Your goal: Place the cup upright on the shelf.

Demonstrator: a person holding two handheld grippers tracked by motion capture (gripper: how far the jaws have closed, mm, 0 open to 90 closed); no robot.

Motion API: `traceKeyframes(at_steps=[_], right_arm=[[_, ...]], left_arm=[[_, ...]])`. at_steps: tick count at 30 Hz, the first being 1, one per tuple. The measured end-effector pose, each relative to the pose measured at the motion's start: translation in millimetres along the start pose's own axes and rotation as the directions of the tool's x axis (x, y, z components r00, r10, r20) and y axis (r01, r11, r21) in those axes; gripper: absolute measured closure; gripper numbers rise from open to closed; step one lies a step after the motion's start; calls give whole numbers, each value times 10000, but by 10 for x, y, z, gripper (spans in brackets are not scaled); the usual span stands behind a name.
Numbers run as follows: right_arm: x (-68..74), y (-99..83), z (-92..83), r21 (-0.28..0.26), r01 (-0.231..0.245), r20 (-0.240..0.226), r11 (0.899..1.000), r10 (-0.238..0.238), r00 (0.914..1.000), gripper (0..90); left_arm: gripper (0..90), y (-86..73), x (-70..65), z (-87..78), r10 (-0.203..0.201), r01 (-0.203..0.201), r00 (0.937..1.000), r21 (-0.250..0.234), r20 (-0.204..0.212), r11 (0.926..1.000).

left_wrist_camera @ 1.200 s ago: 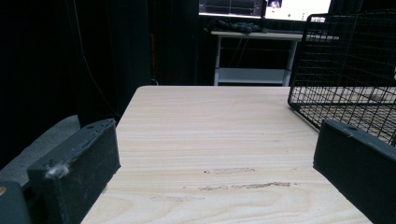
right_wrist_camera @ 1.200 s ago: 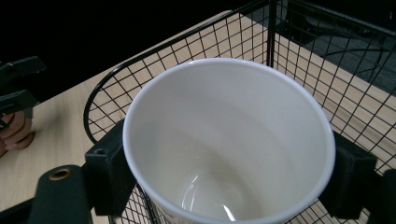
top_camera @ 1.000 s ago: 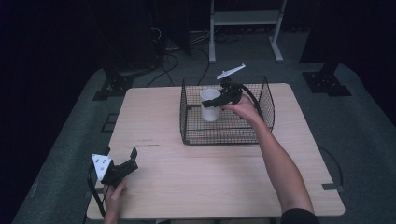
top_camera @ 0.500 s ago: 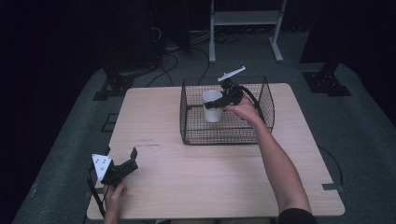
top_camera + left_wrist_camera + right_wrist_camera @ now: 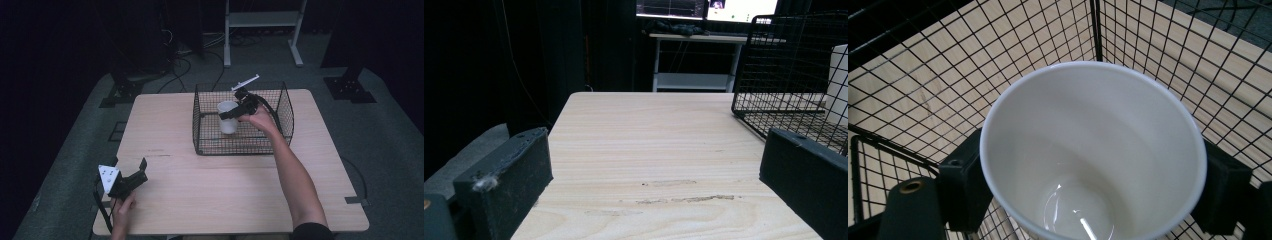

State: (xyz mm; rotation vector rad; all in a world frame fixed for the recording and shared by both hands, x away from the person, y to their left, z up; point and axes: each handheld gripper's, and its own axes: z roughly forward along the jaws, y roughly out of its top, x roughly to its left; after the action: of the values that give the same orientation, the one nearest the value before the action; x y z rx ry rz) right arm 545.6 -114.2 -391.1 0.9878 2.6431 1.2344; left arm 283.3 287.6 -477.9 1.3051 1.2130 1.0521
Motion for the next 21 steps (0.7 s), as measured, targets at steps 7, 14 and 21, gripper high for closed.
traceKeyframes(at_steps=[7, 14, 21], right_arm=[[-4, -40, 55, 341, 73, 300, 9994, -84, 9995, 188], [-32, -105, 83, 446, 80, 499, 9990, -102, 9987, 188], [-19, -123, 63, 511, 121, 541, 9986, -148, 9984, 183]], left_arm=[[0, 0, -1, -1, 5, -5, 10000, 4, 2, 10000], [0, 0, -1, 0, 12, -12, 10000, 1, 2, 10000], [0, 0, -2, -1, 25, -25, 10000, 8, 11, 10000]])
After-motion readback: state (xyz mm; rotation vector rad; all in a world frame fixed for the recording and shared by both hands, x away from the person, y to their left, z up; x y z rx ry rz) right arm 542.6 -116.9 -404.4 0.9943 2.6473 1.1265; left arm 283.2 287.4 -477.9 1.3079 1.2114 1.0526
